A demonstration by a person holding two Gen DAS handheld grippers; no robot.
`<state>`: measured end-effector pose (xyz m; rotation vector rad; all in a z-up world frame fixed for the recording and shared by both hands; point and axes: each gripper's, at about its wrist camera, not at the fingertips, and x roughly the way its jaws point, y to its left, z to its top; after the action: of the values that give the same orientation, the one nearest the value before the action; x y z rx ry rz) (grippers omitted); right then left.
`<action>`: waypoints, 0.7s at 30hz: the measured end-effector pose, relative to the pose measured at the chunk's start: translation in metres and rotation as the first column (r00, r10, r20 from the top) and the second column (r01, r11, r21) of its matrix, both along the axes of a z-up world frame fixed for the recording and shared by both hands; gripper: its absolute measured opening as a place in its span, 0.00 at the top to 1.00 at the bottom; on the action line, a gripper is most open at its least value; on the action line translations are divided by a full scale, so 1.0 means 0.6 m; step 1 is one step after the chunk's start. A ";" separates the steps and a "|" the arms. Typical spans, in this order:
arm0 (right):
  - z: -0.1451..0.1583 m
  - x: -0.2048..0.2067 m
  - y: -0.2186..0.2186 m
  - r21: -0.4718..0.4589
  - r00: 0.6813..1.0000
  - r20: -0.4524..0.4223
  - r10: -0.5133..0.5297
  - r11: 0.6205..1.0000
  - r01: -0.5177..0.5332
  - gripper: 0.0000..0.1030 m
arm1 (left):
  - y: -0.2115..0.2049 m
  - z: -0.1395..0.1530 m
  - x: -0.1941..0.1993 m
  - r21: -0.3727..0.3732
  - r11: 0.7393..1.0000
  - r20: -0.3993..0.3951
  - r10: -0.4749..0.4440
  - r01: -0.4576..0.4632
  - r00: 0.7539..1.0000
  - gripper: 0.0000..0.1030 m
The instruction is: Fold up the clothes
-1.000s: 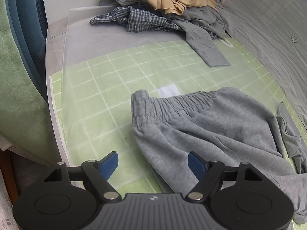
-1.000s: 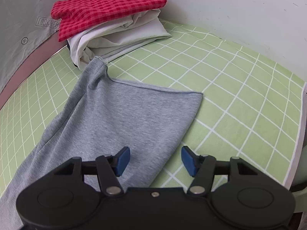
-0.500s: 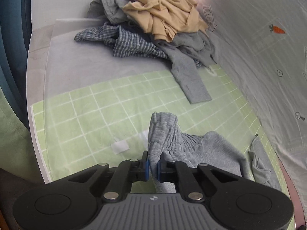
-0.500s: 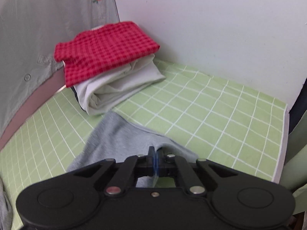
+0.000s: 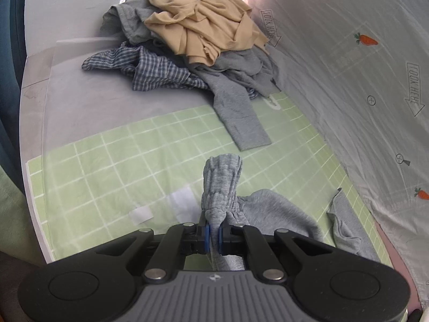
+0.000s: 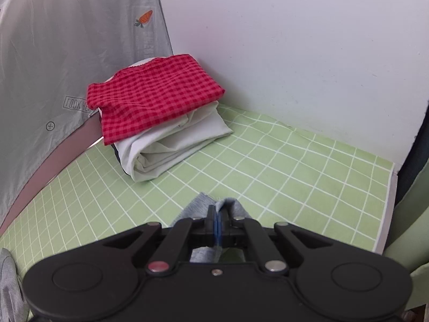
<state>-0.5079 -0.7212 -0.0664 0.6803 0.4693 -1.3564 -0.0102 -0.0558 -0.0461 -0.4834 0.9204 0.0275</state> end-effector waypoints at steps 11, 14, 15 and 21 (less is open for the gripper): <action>-0.038 -0.053 0.039 0.067 0.994 -0.101 0.037 0.997 -0.030 0.98 | 0.064 -0.073 -0.058 0.113 0.992 -0.118 0.074 -0.061 0.990 0.91; -0.097 -0.062 0.059 0.178 0.979 -0.183 0.087 0.982 -0.054 0.86 | 0.061 -0.094 -0.069 0.149 0.988 -0.160 0.069 -0.045 0.985 0.78; -0.108 -0.062 0.066 0.190 0.973 -0.206 0.106 0.979 -0.067 0.81 | 0.054 -0.091 -0.073 0.168 0.985 -0.153 0.058 -0.032 0.986 0.73; -0.109 -0.059 0.080 0.171 0.973 -0.198 0.116 0.982 -0.082 0.56 | 0.001 -0.054 -0.087 0.274 0.961 -0.065 -0.003 0.021 0.998 0.35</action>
<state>-0.5435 -0.6734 -0.1319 0.6412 0.7785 -1.3098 -0.0622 -0.0550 -0.0788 -0.2192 0.9651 0.1588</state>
